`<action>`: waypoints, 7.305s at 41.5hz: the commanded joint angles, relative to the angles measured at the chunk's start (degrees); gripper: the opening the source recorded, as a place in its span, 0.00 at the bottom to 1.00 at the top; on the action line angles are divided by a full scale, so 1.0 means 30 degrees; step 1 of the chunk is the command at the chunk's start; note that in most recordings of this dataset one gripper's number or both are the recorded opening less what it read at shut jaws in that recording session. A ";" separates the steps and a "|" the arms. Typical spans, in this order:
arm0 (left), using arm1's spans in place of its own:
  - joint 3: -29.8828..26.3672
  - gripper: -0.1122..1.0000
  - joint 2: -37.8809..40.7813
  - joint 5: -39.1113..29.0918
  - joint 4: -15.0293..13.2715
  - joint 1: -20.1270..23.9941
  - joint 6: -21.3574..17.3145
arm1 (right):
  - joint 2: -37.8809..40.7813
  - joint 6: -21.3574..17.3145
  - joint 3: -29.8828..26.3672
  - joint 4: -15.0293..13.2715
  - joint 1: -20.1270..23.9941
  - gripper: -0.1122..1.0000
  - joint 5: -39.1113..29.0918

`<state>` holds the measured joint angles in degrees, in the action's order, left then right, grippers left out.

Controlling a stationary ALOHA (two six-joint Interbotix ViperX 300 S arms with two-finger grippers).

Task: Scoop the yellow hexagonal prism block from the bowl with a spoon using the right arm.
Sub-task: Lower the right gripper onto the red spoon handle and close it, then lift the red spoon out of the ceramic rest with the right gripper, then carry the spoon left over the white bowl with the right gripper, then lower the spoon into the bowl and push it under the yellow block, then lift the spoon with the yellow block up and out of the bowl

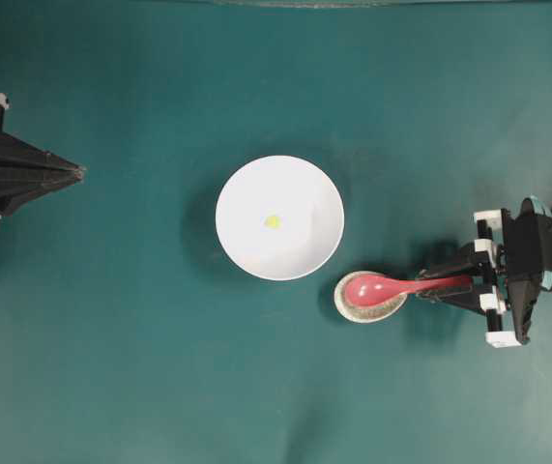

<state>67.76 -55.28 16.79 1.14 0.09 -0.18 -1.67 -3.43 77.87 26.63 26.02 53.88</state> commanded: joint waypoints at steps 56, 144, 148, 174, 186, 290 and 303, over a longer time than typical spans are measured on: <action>-0.0381 0.10 0.0234 0.0088 0.0059 0.0029 -0.0029 | -0.0205 0.2637 -0.0469 0.0000 0.0059 0.42 -0.0879; -0.0439 0.10 0.0088 0.0176 0.0059 0.0029 -0.0029 | -0.6943 0.5771 -1.0195 -0.0791 -1.1309 0.31 -2.1621; -0.0410 0.10 0.0088 0.0205 0.0059 0.0029 -0.0029 | -0.6152 0.5771 -1.1133 -0.0879 -1.1777 0.31 -2.3115; -0.0381 0.10 0.0322 0.0146 0.0059 0.0088 -0.0146 | -0.1289 0.5479 -1.7461 -0.1963 -1.2773 0.31 -3.1934; -0.0352 0.10 0.0410 -0.0059 0.0059 0.0703 0.0000 | -0.1055 0.5273 -1.7871 -0.1963 -1.2773 0.31 -3.3604; -0.0322 0.10 0.0410 -0.1289 -0.0029 0.2051 0.0234 | 0.2021 0.4453 -1.9688 -0.2666 -1.2158 0.31 -2.9326; -0.0322 0.10 0.0410 -0.1289 0.0000 0.2021 0.0234 | 0.1875 0.4453 -1.9717 -0.2637 -1.2158 0.31 -2.8770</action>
<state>67.76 -54.58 12.57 1.14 6.06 0.44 5.36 9.84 20.30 18.54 -10.37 -33.22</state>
